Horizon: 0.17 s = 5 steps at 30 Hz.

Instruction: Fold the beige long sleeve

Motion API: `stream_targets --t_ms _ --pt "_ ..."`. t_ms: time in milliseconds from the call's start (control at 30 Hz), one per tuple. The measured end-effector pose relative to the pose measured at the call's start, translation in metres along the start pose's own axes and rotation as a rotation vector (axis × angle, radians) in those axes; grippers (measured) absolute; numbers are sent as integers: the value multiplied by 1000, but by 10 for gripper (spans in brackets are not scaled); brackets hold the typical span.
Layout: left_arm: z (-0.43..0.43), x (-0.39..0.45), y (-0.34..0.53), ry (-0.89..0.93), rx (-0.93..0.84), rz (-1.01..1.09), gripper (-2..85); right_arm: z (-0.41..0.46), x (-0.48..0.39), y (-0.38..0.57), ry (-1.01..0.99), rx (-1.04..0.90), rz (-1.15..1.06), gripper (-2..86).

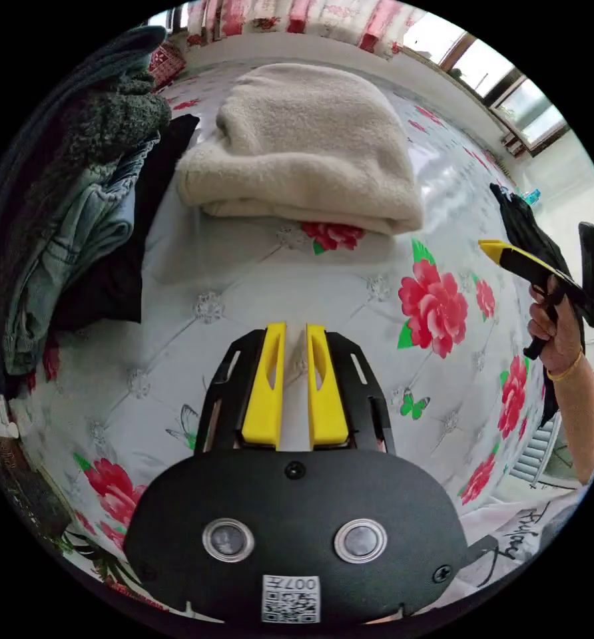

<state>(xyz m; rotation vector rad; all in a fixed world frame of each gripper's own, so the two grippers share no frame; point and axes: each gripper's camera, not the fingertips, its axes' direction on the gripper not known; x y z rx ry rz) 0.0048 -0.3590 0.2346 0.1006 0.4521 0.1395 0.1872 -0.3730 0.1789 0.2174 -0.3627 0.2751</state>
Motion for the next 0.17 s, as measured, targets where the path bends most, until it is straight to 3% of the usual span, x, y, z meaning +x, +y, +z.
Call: stream_targets --t_ms 167 --pt "-8 45 97 -24 -99 9 38 -75 106 168 187 -2 337 91"
